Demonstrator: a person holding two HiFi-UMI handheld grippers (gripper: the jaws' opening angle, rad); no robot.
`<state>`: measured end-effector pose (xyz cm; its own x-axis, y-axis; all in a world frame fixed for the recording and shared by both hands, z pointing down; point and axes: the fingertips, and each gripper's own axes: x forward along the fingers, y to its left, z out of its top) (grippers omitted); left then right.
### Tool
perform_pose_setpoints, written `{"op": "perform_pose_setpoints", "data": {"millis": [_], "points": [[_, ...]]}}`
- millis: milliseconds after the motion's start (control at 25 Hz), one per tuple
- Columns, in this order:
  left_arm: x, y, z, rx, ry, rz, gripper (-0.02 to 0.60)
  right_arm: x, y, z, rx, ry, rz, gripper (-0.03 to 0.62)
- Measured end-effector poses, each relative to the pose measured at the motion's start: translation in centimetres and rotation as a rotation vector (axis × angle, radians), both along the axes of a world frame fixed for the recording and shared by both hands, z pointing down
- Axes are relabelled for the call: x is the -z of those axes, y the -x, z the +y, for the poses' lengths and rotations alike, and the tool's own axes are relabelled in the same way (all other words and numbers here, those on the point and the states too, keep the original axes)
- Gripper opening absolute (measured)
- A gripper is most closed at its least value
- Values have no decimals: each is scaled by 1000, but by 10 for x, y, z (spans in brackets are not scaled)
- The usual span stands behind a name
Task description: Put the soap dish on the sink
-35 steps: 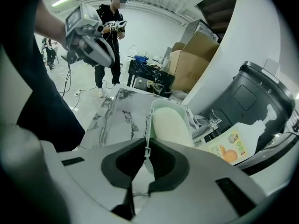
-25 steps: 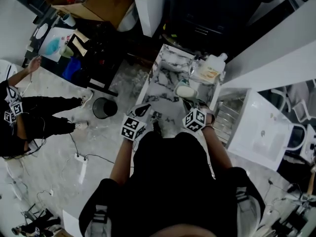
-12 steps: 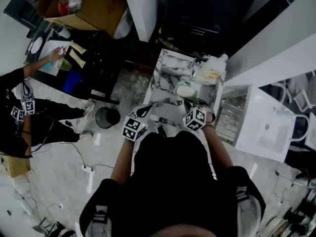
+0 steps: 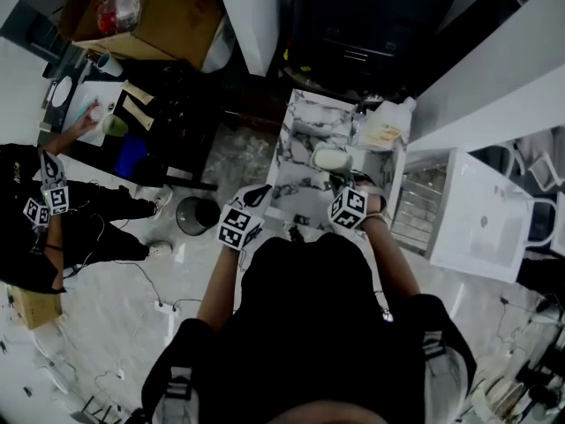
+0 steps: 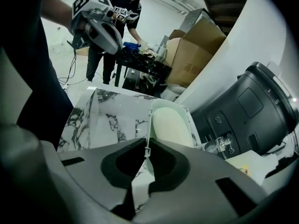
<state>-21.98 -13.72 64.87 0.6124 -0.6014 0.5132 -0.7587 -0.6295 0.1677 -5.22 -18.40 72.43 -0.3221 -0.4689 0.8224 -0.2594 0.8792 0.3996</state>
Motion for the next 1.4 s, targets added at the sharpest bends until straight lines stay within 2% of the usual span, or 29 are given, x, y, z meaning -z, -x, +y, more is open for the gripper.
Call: {"op": "perform_pose_setpoints", "data": {"millis": [560,1000,1400], "points": [[-1,21,-33,-48,9,1,0,-35,26,-40,4,39,49,15],[-13,23,-35,-94,43,-4,0,-57,38,-71,-34,53,61,15],[-23,27,-29,-96,71,-5,0,-77,41,-86,-46,90,93,15]]}}
